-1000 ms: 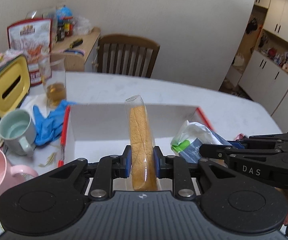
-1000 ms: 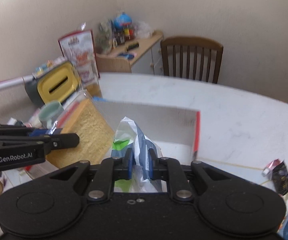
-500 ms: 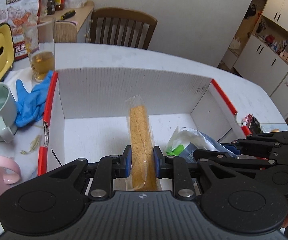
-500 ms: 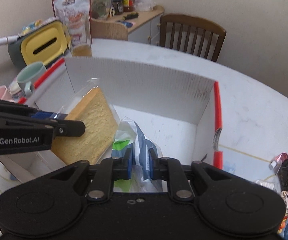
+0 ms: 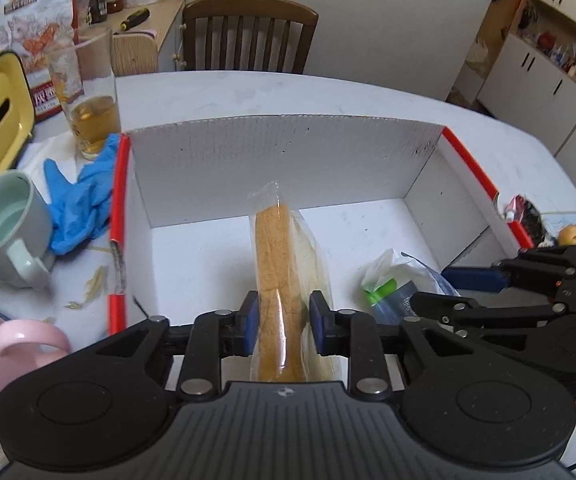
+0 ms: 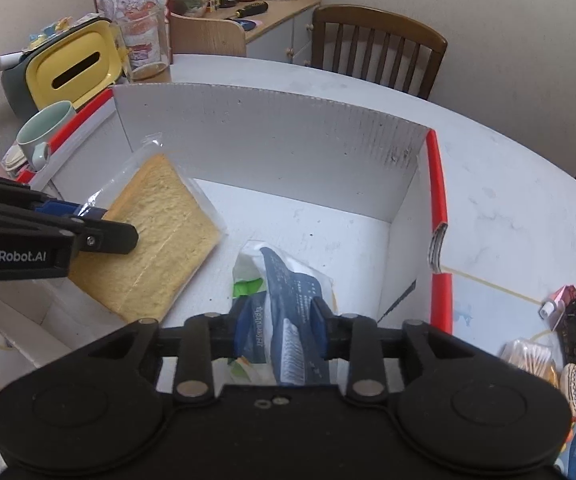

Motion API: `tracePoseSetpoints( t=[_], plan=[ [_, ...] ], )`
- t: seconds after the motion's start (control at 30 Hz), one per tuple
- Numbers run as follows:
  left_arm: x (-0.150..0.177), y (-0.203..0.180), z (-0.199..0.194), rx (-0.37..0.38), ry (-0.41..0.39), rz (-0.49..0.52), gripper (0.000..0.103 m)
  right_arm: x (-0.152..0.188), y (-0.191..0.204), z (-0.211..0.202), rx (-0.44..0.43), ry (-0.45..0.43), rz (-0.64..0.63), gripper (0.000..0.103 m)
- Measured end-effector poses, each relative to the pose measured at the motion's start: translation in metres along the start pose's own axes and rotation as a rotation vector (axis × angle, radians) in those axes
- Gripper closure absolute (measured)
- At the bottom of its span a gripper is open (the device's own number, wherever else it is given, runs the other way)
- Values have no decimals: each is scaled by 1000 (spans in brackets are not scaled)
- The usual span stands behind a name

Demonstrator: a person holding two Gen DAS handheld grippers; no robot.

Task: Organize objects
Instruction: 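Carry the bread and plastic bag into the cardboard box and release both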

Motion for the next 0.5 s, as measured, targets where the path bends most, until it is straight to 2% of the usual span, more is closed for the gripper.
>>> tracePoseSetpoints(
  t=[0.03,0.07,0.1,0.13,0.17,0.5],
  plan=[
    [1,-2,-2,-13,-6,17,70,0,0,-2,-2,-5,-3,67],
    [1,-3,-4,-25,-11,33,58,0,1,-4,-1,-12,-6,65],
    [2,-5,-7,-28,-18,49,53,0,1,-6,-2,-21,-9,64],
    [2,-7,-10,-34,-25,63,40,0,1,-8,-5,-29,-10,61],
    [3,-9,-13,-42,-36,77,37,0,1,-10,-8,-36,-10,59],
    [4,-33,-47,-31,-122,110,37,0,-15,-43,-49,-99,19,55]
  ],
)
Point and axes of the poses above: each gripper's, at about its wrist camera, not at the fingertips, and z roughly the way its jaws point, y to its left, x to its underside, the point moved 2 cm from there along z, roughly the way its jaws point, and after that the axes turned 3 degrees about x, right-handed, at the moved point
